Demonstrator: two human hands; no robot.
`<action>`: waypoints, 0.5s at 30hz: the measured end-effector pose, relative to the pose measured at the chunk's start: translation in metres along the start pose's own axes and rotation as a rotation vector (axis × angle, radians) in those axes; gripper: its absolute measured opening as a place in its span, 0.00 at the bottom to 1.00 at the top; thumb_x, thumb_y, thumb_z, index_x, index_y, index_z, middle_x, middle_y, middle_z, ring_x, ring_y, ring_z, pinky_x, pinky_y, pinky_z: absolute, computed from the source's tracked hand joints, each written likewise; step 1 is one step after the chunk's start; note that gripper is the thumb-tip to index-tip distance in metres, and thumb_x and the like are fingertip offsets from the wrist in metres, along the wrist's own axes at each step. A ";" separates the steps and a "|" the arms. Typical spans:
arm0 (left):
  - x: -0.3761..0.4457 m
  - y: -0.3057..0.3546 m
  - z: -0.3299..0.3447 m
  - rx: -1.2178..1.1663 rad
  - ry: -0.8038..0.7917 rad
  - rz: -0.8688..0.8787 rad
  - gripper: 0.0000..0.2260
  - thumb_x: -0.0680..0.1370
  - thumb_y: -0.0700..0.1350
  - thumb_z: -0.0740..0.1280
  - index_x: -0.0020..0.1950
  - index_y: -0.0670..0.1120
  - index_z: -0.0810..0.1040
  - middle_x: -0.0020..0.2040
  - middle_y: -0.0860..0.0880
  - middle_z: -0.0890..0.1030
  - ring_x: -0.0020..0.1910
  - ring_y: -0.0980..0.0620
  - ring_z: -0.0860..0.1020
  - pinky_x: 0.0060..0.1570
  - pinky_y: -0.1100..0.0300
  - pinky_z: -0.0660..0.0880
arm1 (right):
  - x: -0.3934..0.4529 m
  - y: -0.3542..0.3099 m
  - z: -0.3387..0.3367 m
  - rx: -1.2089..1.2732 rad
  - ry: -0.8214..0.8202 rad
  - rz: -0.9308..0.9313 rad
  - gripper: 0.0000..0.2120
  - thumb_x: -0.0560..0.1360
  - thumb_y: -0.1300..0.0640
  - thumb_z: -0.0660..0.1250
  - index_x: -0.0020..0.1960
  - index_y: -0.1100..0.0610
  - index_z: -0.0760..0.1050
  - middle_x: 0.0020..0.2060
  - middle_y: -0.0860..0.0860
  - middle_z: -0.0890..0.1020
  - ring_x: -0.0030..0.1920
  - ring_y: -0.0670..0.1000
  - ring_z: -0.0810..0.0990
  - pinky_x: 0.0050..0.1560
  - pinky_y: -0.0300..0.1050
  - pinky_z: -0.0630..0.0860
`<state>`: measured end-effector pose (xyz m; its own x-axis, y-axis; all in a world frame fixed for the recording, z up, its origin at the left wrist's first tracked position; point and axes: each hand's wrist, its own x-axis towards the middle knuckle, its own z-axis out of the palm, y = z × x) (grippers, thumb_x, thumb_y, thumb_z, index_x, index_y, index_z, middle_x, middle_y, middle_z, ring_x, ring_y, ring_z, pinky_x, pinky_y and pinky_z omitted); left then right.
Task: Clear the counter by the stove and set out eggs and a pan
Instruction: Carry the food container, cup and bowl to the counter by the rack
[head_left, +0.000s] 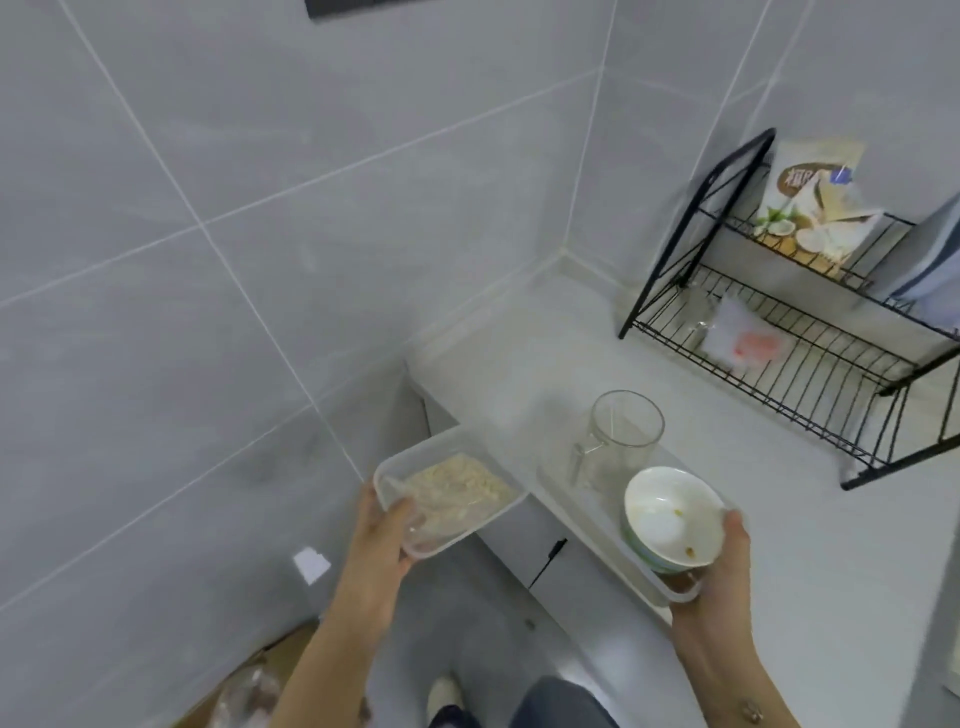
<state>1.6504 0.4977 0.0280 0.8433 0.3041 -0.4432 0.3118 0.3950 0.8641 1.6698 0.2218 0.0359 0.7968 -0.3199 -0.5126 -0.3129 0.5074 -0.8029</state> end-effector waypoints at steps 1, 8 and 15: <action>0.018 0.003 -0.004 0.015 -0.025 -0.015 0.14 0.80 0.40 0.62 0.62 0.57 0.73 0.57 0.48 0.82 0.55 0.47 0.81 0.48 0.50 0.79 | 0.010 0.000 0.009 0.001 0.035 -0.001 0.20 0.79 0.38 0.54 0.60 0.48 0.75 0.52 0.51 0.81 0.53 0.53 0.79 0.51 0.51 0.76; 0.126 0.028 0.014 0.314 -0.138 -0.169 0.16 0.77 0.55 0.66 0.64 0.61 0.73 0.58 0.51 0.81 0.56 0.47 0.80 0.59 0.40 0.75 | 0.082 -0.008 0.049 0.031 0.158 -0.008 0.24 0.77 0.36 0.56 0.65 0.51 0.72 0.58 0.54 0.77 0.49 0.50 0.78 0.43 0.48 0.75; 0.199 0.022 0.082 0.598 -0.176 -0.173 0.15 0.79 0.52 0.65 0.66 0.55 0.74 0.62 0.49 0.80 0.53 0.57 0.79 0.56 0.63 0.74 | 0.157 -0.023 0.074 0.075 0.197 0.078 0.39 0.63 0.27 0.63 0.65 0.50 0.72 0.56 0.54 0.79 0.48 0.51 0.79 0.45 0.50 0.77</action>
<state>1.8610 0.4956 -0.0221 0.8025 0.1123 -0.5860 0.5966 -0.1416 0.7900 1.8408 0.2194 -0.0038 0.6532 -0.4234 -0.6278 -0.3243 0.5928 -0.7372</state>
